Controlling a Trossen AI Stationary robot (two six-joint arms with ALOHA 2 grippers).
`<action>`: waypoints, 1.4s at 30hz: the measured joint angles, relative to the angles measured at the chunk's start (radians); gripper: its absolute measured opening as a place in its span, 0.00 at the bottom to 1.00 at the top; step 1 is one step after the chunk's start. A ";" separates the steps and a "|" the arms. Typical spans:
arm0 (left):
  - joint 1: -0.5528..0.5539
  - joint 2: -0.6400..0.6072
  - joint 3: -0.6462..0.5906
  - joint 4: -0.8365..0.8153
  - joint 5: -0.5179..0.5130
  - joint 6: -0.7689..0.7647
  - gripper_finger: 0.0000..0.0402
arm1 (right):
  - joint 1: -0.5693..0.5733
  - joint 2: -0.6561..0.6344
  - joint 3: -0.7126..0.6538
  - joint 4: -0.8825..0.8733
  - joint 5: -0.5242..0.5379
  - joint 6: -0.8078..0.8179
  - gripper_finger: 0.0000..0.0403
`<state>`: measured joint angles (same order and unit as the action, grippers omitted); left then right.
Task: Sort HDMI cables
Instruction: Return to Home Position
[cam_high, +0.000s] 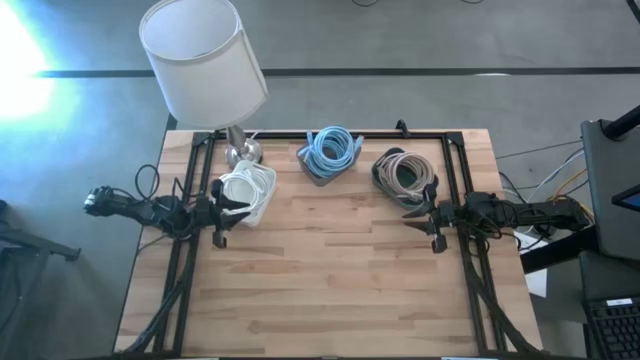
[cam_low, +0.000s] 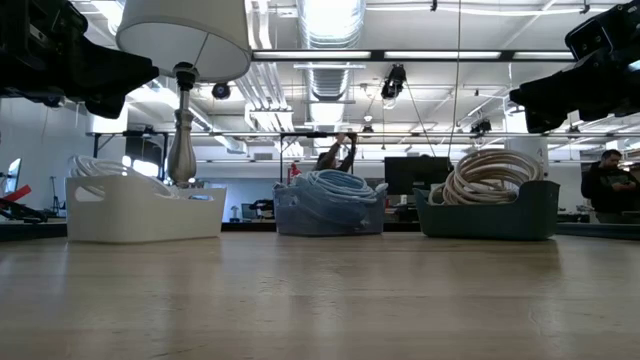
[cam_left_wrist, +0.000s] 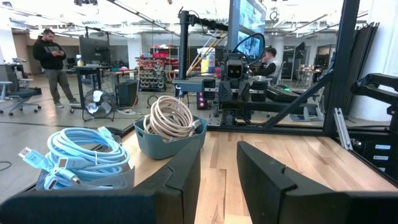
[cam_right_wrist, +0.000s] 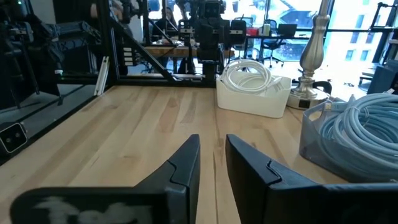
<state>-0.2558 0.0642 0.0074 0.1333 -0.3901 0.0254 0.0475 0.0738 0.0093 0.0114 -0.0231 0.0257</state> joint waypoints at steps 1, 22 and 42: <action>0.000 0.000 0.000 0.000 0.000 0.000 0.27 | 0.000 0.000 0.000 0.000 0.000 0.000 0.19; 0.000 0.000 0.000 0.000 0.000 0.000 0.27 | 0.000 0.000 0.000 0.000 0.000 0.000 0.19; 0.000 0.000 0.000 0.000 0.000 0.000 0.27 | 0.000 0.000 0.000 0.000 0.000 0.000 0.22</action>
<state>-0.2554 0.0643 0.0074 0.1333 -0.3901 0.0250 0.0475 0.0738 0.0093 0.0114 -0.0231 0.0257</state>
